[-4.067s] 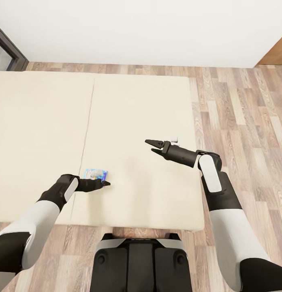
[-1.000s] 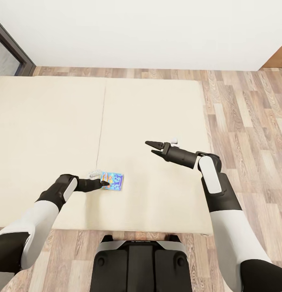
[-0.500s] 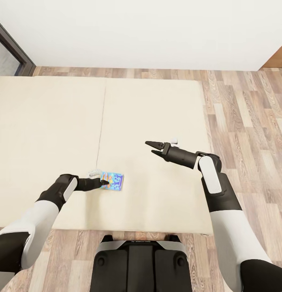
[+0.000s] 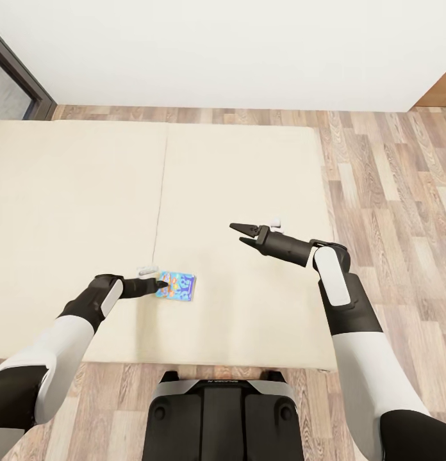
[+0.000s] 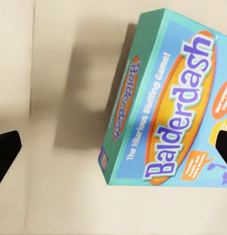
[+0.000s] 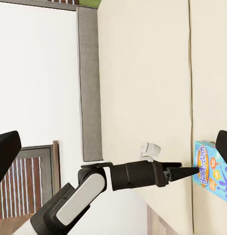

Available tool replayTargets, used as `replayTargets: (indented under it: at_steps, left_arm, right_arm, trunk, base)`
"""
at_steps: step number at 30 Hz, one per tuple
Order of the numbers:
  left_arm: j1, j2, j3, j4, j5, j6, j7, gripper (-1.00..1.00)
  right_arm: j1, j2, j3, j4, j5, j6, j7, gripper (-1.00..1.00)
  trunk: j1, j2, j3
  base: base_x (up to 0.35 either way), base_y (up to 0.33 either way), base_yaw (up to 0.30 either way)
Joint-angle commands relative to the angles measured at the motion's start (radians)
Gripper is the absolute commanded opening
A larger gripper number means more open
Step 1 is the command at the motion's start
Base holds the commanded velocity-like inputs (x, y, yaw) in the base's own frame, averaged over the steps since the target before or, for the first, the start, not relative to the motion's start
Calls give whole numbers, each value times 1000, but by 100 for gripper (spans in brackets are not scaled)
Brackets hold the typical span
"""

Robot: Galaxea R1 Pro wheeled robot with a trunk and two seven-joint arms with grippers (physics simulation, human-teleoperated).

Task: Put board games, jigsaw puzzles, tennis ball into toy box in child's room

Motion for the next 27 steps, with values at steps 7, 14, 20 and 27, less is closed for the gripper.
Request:
replayTargets:
  at_steps: [7,14,20,27]
  left_arm:
    - [-1,-1,2,-1,7,-11,12,100]
    - [-2,-4,2,-1,8,-20,15,100]
    - [-2,-9,2,-4,8,-22,16,100]
    - [-2,-28,1,-24,8,-22,16,100]
  right_arm:
    - [1,2,-2,2,8,4,8,100]
    - [1,2,-2,2,8,5,8,100]
    - [2,1,-2,2,9,5,8,100]
    - [2,1,-2,2,9,5,8,100]
  trunk:
    - [1,-2,-1]
    - [1,-2,-1]
    - [1,-2,-1]
    - [1,-2,-3]
  base:
    - [0,0,0]
    - [0,0,0]
    - [0,0,0]
    - [0,0,0]
